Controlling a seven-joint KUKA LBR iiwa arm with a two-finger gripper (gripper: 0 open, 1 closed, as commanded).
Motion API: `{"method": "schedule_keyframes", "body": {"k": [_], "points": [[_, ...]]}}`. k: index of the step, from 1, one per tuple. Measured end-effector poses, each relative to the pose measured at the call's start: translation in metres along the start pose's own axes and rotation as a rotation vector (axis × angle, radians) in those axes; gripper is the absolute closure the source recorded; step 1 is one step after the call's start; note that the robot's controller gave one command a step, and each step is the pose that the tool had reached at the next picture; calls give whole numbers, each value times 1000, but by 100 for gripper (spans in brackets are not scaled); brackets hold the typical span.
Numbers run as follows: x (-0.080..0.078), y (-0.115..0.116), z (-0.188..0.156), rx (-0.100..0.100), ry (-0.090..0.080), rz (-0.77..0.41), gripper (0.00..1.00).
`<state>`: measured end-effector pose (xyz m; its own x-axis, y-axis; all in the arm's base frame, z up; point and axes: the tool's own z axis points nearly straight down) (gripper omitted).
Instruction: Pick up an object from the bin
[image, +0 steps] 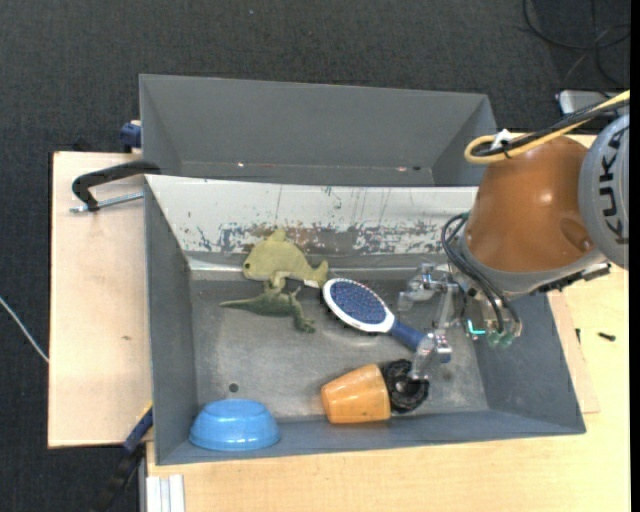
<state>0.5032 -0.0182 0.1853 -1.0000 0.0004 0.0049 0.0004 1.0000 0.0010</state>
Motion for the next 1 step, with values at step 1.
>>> {"method": "schedule_keyframes", "body": {"k": [1], "points": [[-52, 24, 87, 2, -44, 82, 0]]}}
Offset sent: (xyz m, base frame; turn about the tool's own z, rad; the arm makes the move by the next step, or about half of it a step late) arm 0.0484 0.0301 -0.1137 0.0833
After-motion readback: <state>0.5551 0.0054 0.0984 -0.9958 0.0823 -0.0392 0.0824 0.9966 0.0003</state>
